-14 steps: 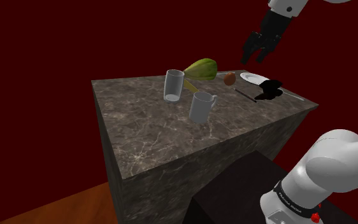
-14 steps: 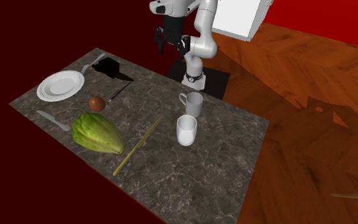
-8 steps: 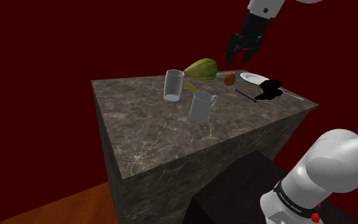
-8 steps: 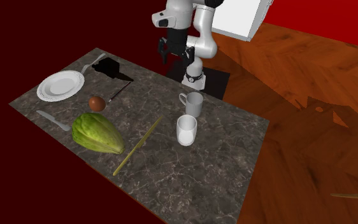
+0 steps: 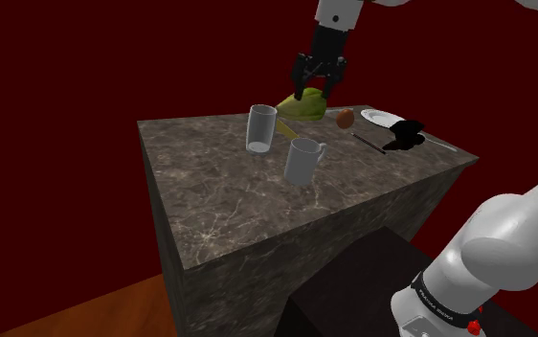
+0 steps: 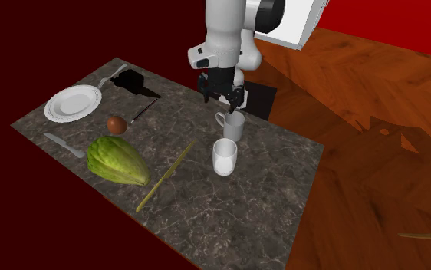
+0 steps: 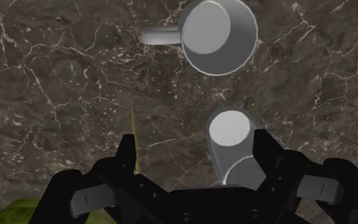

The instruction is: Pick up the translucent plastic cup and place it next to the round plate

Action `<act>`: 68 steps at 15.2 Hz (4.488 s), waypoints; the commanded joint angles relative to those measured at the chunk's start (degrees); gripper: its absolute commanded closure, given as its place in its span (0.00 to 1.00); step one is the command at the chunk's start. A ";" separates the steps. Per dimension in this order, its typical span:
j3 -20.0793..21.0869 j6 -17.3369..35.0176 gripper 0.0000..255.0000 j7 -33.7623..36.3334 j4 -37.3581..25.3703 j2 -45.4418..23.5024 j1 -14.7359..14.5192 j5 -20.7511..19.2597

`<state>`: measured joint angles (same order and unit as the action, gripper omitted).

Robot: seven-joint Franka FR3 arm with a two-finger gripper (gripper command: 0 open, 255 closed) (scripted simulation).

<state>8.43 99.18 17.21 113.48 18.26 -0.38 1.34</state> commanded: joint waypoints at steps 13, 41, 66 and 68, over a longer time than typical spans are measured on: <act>4.87 -3.82 0.00 10.36 -26.02 -29.66 -3.56 -1.07; 4.90 -2.47 1.00 10.39 -24.28 -29.26 -3.57 -0.98; -1.00 -11.52 1.00 -3.84 -27.19 -23.49 4.97 -0.01; -2.22 -11.48 1.00 -6.53 -26.51 -22.92 6.45 -0.02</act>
<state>6.86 88.10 12.22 87.08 -4.94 5.26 1.33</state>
